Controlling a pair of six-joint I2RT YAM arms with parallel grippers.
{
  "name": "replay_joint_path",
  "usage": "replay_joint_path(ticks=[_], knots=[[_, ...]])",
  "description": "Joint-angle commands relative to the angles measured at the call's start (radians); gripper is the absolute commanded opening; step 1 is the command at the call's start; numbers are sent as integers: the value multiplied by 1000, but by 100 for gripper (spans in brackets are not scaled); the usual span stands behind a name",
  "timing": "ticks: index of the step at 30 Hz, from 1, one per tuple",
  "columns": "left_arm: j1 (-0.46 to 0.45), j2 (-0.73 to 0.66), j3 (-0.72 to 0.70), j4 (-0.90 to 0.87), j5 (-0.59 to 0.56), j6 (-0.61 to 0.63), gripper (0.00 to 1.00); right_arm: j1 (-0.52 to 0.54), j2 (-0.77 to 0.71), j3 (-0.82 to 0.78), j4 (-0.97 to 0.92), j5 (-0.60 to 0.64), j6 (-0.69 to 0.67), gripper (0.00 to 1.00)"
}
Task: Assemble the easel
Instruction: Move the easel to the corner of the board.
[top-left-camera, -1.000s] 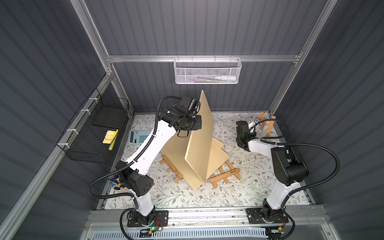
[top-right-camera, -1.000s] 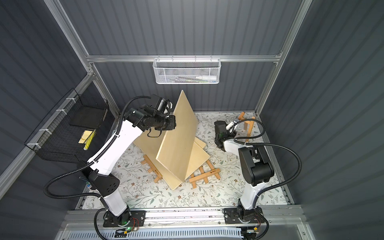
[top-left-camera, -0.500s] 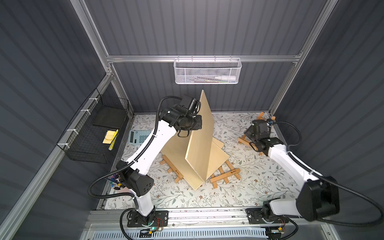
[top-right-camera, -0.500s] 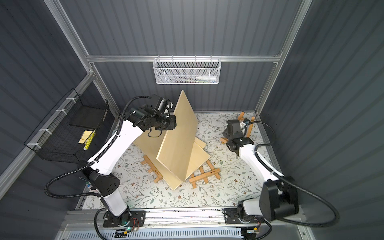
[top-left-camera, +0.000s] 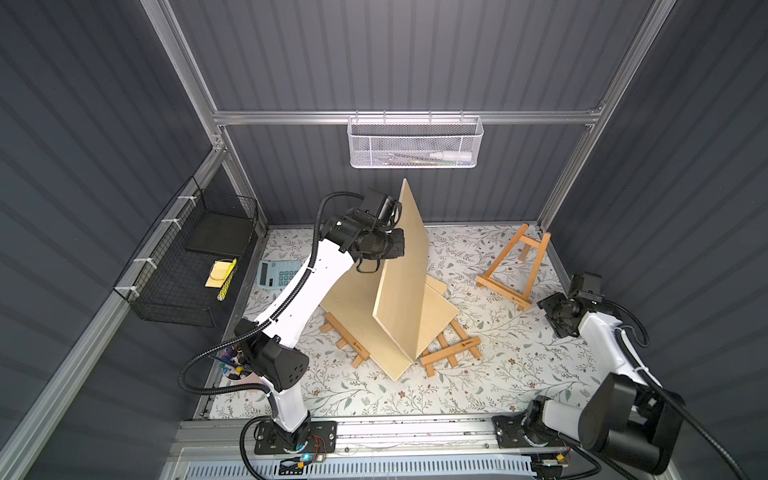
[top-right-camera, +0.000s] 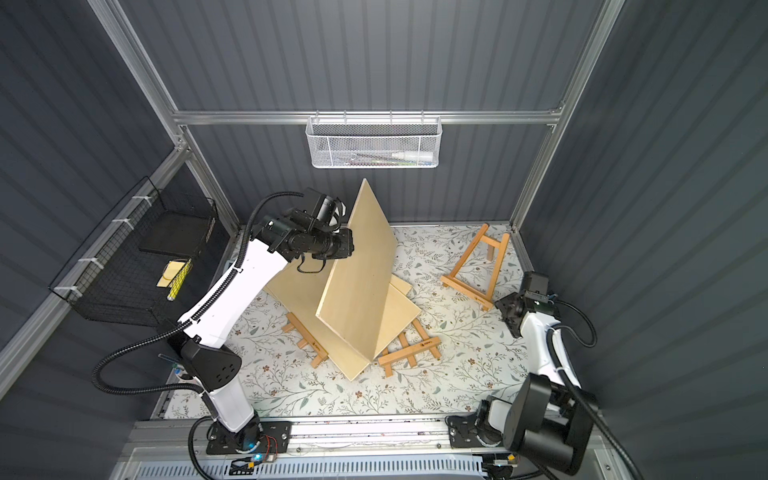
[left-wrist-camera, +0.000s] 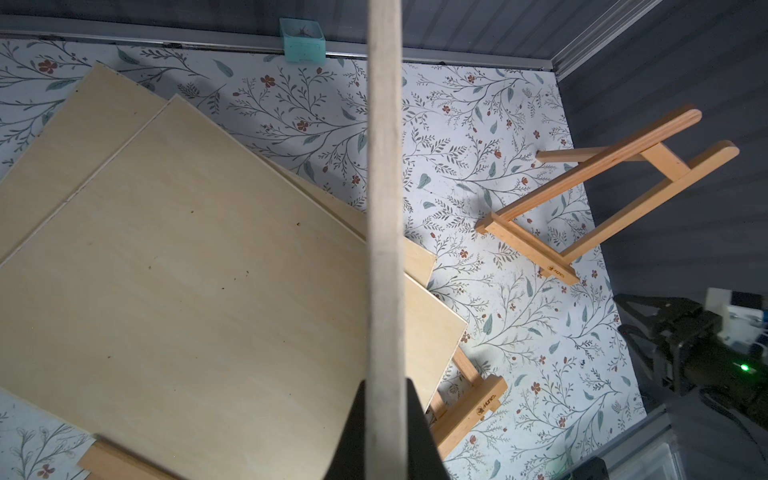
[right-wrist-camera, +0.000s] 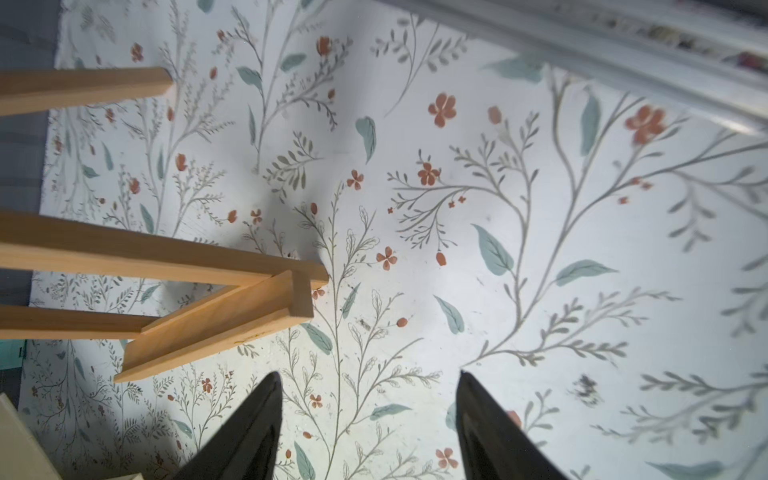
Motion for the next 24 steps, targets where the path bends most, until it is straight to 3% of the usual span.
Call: replay_joint_path(ticks=[1,12,24], knots=[[5,3,-10,118,-41,41,0,-1,77,-7,98,-121,-8,68],[5,-21,-40,125,-50,47,0,24,189,-26,194,-181,8,71],[5,-34,-61,124,-51,44,0,230,318,97,303,-199,-29,73]])
